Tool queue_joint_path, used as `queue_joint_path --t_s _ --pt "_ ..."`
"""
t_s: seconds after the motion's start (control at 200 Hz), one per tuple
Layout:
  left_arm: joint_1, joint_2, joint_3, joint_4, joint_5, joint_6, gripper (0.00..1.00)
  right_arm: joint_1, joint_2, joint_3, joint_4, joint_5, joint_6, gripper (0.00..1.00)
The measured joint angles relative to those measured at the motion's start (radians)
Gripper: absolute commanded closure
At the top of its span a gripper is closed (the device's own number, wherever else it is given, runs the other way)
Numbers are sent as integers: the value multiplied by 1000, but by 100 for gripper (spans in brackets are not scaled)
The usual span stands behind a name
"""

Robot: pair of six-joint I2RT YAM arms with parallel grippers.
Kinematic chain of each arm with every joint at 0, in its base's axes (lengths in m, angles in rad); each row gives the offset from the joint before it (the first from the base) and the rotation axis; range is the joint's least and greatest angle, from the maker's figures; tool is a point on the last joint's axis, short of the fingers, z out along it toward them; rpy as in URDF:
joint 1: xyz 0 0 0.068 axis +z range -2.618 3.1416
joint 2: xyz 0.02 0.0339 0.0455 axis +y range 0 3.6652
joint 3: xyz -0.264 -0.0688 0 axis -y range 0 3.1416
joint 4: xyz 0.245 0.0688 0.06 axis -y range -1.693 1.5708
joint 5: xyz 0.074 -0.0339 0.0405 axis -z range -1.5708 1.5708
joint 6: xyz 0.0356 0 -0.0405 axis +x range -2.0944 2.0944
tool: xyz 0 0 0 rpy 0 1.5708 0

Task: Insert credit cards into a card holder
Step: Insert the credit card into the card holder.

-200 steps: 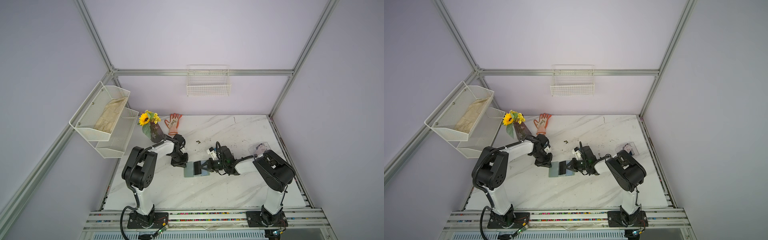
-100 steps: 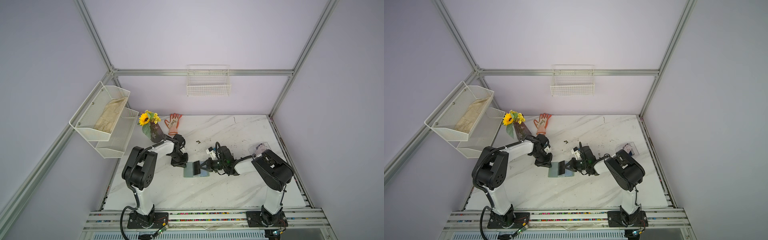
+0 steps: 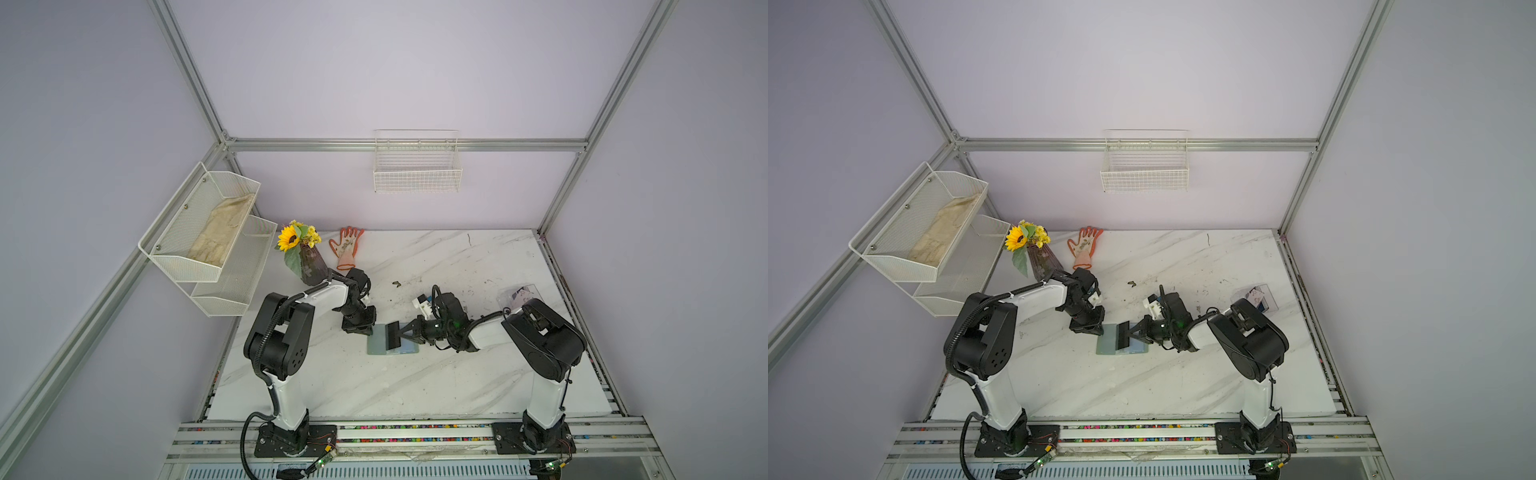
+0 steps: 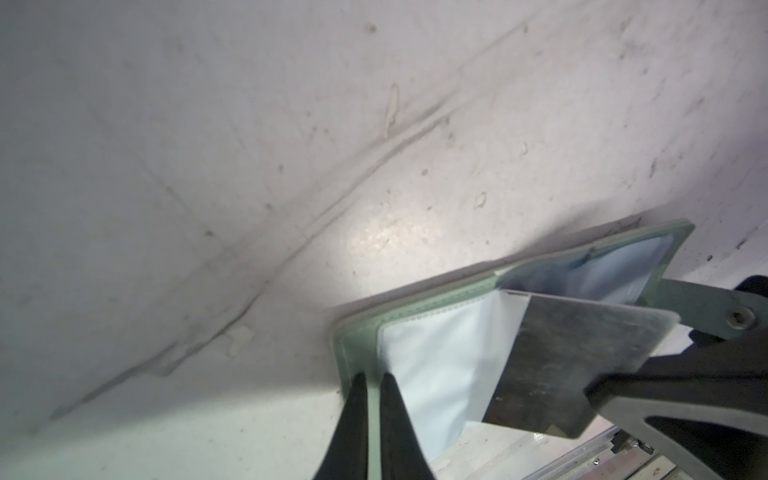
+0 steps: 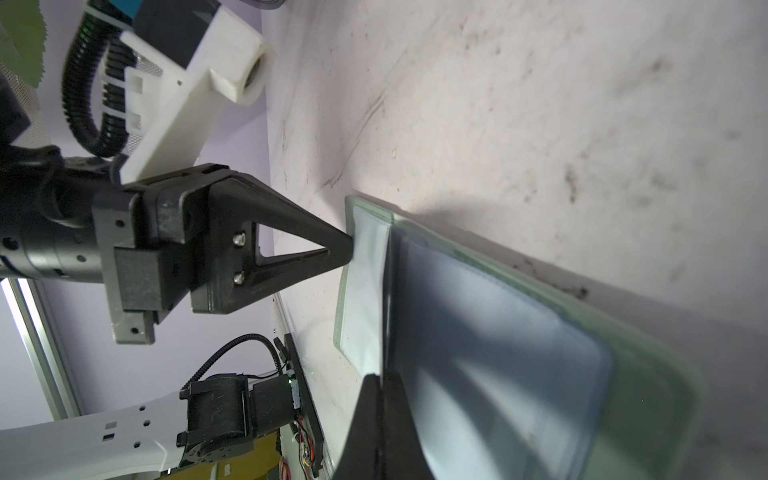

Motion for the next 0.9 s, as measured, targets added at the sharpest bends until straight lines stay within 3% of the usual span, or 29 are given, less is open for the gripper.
queue_joint_path --t_s 0.9 --pt "0 1 0 1 -1 0 90 1 32 -50 144 -4 97 100"
